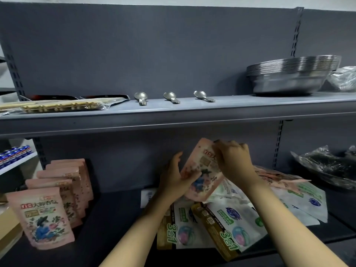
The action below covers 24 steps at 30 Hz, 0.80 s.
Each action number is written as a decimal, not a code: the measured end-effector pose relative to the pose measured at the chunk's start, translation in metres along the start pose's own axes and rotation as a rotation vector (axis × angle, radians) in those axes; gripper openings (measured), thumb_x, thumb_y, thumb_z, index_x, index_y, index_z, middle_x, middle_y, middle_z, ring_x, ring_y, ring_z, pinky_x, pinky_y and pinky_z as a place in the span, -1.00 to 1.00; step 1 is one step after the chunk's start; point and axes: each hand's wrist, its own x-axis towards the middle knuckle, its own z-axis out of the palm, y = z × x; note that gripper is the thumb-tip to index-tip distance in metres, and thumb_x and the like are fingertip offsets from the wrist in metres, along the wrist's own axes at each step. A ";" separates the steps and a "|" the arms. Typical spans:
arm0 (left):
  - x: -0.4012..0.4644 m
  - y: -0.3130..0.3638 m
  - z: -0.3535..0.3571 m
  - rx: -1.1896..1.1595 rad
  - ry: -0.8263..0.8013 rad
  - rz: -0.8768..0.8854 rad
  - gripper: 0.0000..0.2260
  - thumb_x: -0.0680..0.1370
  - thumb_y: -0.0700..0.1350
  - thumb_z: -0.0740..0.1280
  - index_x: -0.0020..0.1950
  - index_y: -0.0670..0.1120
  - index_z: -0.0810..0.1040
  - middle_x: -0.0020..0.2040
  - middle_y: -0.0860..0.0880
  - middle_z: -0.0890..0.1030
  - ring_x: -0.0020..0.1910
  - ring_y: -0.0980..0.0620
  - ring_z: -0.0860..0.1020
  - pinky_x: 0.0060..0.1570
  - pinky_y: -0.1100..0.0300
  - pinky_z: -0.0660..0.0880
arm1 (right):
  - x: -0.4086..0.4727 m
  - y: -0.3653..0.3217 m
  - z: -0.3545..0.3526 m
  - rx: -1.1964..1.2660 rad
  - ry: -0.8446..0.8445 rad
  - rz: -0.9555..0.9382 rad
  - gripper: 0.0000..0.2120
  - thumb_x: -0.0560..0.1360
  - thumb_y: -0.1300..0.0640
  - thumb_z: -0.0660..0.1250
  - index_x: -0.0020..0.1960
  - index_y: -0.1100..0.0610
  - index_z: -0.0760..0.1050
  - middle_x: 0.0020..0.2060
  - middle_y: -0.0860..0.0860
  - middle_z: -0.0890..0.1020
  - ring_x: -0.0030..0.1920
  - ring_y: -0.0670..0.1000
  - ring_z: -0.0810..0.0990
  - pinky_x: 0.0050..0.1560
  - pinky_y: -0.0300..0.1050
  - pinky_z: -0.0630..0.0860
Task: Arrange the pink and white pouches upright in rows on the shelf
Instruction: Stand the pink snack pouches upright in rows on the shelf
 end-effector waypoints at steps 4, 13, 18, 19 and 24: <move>0.001 0.000 -0.014 -0.226 -0.184 -0.105 -0.45 0.27 0.05 0.52 0.20 0.02 0.45 0.16 -0.01 0.60 0.12 0.02 0.58 0.15 -0.07 0.53 | 0.001 -0.022 0.001 0.106 -0.126 -0.120 -0.73 0.60 0.13 0.10 0.20 0.09 0.50 0.04 0.00 0.64 0.11 0.10 0.52 0.11 -0.02 0.24; -0.028 -0.010 -0.044 -0.336 -0.135 -0.221 -0.93 0.48 -0.16 0.39 -0.04 -0.08 0.61 -0.12 -0.03 0.65 -0.14 0.06 0.62 -0.05 0.19 0.56 | -0.001 -0.055 0.024 0.302 -0.323 0.034 -0.66 0.60 -0.02 0.10 0.34 0.03 0.32 0.29 -0.02 0.43 0.32 0.05 0.35 0.27 0.01 0.20; -0.037 -0.017 -0.068 -0.471 0.031 -0.288 -0.90 0.46 -0.10 0.42 -0.04 -0.05 0.65 -0.14 -0.05 0.71 -0.16 0.01 0.68 -0.12 0.17 0.61 | -0.020 -0.076 0.031 1.110 -0.531 0.326 -0.29 0.43 0.06 0.43 0.41 0.01 0.06 0.24 0.05 0.51 0.19 0.01 0.55 0.14 0.07 0.57; -0.039 -0.018 -0.073 -0.495 0.041 -0.294 -0.88 0.45 -0.09 0.42 -0.04 -0.06 0.66 -0.12 -0.08 0.71 -0.14 -0.01 0.68 -0.11 0.14 0.61 | -0.027 -0.080 0.033 1.220 -0.622 0.360 -0.32 0.43 0.11 0.44 0.40 0.03 0.11 0.17 0.03 0.57 0.12 -0.02 0.60 0.08 -0.03 0.60; -0.056 -0.025 -0.096 -0.583 0.110 -0.272 -0.89 0.43 -0.12 0.44 -0.08 -0.10 0.66 -0.13 -0.11 0.71 -0.12 -0.08 0.68 -0.02 0.01 0.60 | -0.056 -0.108 0.054 1.427 -0.909 0.324 -0.61 0.46 0.17 0.40 0.27 0.03 0.47 0.14 0.00 0.65 0.17 0.00 0.61 0.19 0.00 0.54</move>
